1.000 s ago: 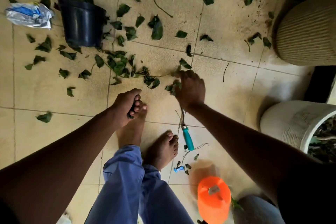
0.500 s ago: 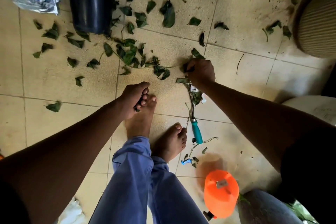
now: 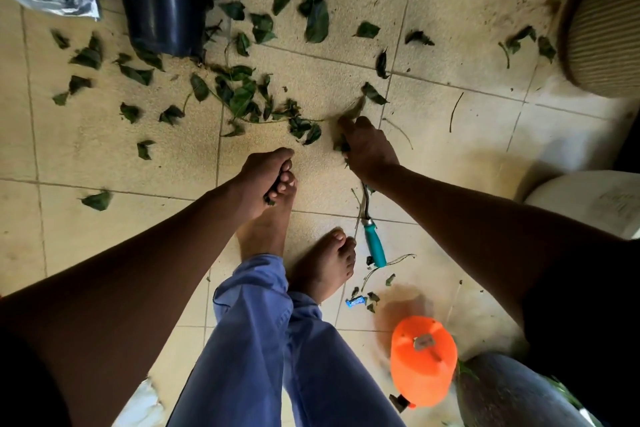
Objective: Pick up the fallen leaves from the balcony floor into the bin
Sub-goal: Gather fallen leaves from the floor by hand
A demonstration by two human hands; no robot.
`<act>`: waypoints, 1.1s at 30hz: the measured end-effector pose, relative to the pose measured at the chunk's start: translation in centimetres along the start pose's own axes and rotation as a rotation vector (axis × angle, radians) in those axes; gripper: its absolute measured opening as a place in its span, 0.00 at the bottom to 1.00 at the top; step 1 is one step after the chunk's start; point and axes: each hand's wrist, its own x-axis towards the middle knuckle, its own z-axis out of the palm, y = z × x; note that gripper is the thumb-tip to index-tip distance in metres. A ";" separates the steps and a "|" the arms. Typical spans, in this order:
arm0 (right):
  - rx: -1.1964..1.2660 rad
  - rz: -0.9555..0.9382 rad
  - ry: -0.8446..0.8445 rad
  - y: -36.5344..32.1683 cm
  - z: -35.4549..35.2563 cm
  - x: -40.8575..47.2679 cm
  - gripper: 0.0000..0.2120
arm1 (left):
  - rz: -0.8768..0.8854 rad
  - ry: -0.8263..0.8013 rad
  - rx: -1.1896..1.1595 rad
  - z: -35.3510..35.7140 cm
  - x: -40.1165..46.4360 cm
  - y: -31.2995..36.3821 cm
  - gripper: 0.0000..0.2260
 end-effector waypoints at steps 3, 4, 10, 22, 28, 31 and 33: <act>-0.035 0.010 0.071 0.0 1.1 -0.2 0.22 | 0.002 -0.005 0.005 -0.1 0.3 -0.1 0.17; -0.061 0.003 0.077 0.0 1.2 -0.3 0.19 | 0.004 -0.008 0.007 -0.2 0.3 -0.2 0.17; 0.042 0.108 0.092 0.6 0.8 0.7 0.12 | -0.013 -0.002 -0.003 -0.5 0.3 -0.8 0.18; 1.112 0.241 0.059 -2.4 -7.3 -1.1 0.13 | -0.054 -0.077 -0.171 0.5 -0.1 0.1 0.17; 0.987 0.014 0.107 -7.7 -4.3 -4.8 0.13 | -0.097 -0.165 -0.472 2.3 -0.9 1.2 0.09; 0.774 0.007 0.265 -9.0 -2.4 -5.9 0.10 | -0.155 -0.152 -0.514 1.9 -0.7 0.9 0.11; 0.615 -0.042 0.366 -9.6 -1.4 -6.5 0.07 | -0.193 -0.168 -0.561 1.3 -0.4 0.4 0.16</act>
